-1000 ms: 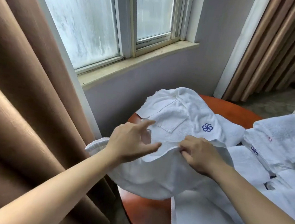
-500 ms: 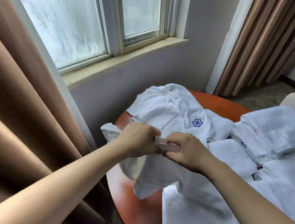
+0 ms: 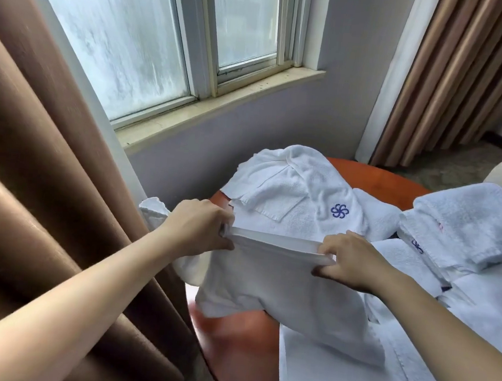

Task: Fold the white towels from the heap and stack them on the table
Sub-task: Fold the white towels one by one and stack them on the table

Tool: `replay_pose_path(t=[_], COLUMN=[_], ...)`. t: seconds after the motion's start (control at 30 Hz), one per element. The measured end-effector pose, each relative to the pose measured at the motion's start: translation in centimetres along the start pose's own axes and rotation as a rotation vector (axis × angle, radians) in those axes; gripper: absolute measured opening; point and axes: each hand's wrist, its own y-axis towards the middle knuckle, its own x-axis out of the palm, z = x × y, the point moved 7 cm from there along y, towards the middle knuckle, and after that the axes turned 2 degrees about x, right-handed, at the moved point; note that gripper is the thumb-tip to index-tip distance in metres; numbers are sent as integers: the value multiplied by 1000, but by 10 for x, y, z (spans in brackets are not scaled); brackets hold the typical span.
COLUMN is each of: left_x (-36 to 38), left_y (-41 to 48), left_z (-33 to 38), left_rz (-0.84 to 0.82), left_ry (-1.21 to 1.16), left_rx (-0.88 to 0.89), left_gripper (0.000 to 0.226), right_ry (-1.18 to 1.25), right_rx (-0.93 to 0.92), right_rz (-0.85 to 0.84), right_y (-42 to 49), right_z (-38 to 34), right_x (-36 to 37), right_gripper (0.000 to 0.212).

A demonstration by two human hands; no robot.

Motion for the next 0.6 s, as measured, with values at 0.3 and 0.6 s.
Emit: replay_pose_path(t=[0.3,0.6], left_x=[17,5], left_y=[-11,-3], left_z=[-32,70], left_rz=[-83,-142], left_ry=[7,-129], left_rx=[-162,105], left_gripper=[35,65], right_ry=[-40,30], right_rx=[-46,-357], right_rz=[27,132], right_y=[-6,-10], right_z=[-6,-77], right_x=[-4,-29], right_gripper=[33,47])
